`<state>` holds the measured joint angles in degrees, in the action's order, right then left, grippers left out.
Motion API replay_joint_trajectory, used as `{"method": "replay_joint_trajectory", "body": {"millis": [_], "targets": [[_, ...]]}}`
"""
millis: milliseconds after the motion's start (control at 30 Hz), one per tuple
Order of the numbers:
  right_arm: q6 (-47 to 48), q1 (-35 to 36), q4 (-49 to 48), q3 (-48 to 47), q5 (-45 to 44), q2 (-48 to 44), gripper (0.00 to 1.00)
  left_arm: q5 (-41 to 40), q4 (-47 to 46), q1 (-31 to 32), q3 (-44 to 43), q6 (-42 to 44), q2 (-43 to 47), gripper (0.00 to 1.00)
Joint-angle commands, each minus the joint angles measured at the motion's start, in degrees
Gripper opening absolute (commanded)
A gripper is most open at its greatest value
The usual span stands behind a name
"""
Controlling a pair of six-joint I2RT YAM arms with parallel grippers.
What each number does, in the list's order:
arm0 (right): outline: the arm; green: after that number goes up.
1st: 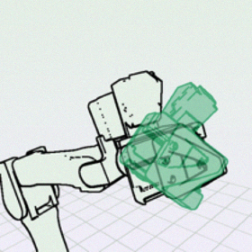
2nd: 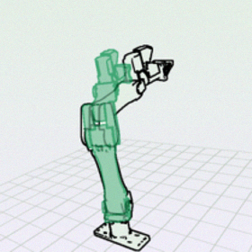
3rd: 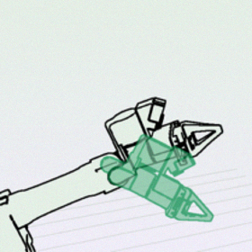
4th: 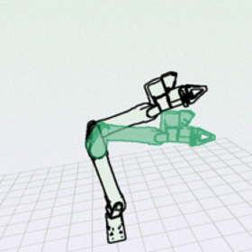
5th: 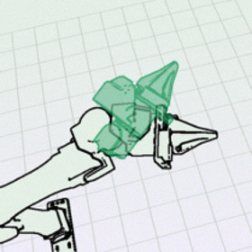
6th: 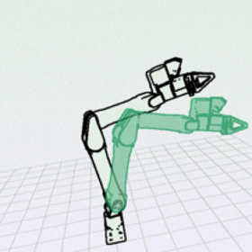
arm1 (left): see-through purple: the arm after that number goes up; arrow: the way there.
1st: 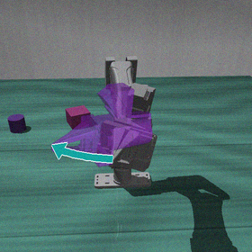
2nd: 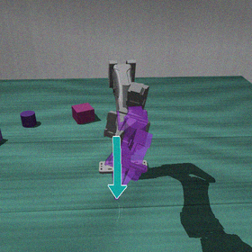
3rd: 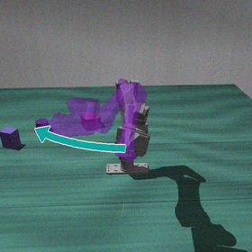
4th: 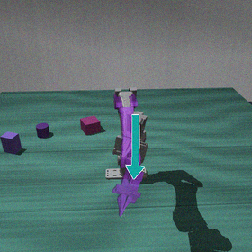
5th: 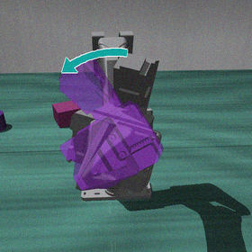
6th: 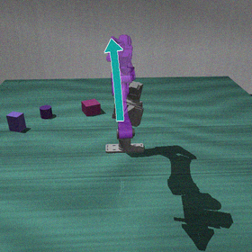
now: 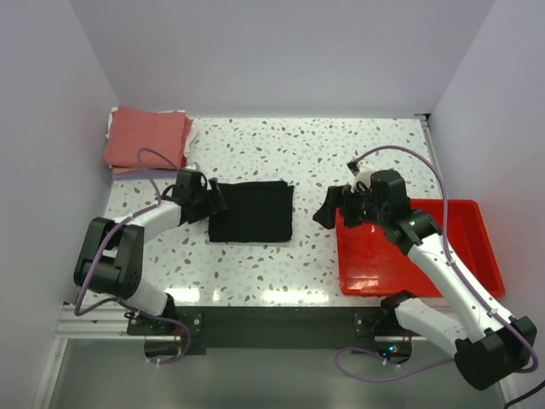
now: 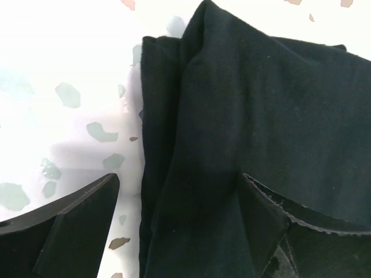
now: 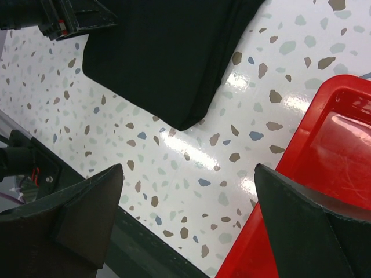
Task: Fold and stack the t-shirts
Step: Neatly place the folded tshirt to the corner
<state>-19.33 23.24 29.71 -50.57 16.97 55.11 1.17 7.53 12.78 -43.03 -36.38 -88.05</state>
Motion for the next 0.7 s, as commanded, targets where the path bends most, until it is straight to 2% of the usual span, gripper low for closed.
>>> {"method": "replay_joint_trajectory", "body": {"millis": [0, 167, 267, 300, 367, 400, 567, 667], "targets": [[1.1, 0.0, -0.2, 0.8, -1.2, 0.5, 0.99, 2.3, -2.6, 0.8, 2.3, -0.1, -1.7, 0.83], [1.8, 0.0, -0.5, 1.0, -1.6, 1.4, 0.99, 0.4, -2.3, 3.8, 1.5, -0.4, -4.9, 0.74], [2.4, 0.0, -1.1, 1.3, -2.6, 2.2, 0.99, 0.0, -1.8, 5.2, 0.6, -1.1, -7.5, 0.63], [2.5, 0.0, -1.1, 1.3, -3.2, 2.4, 0.99, -0.6, -1.6, 5.4, 0.5, -1.1, -7.9, 0.55], [2.9, -0.1, -1.3, 1.3, -3.2, 3.1, 0.99, -1.0, -1.6, 6.1, 0.3, -1.5, -8.6, 0.49], [3.0, -0.1, -1.5, 1.4, -3.1, 3.2, 0.99, -1.0, -1.1, 6.6, 0.1, -1.4, -8.8, 0.40], [3.6, -0.1, -2.7, 1.8, -3.6, 4.7, 0.99, -5.0, 1.1, 7.9, -2.3, -1.0, -9.3, 0.19], [3.7, 0.0, -3.3, 2.2, -4.9, 5.5, 0.99, -5.0, 1.7, 8.1, -4.3, 0.4, -9.6, 0.00]]}}
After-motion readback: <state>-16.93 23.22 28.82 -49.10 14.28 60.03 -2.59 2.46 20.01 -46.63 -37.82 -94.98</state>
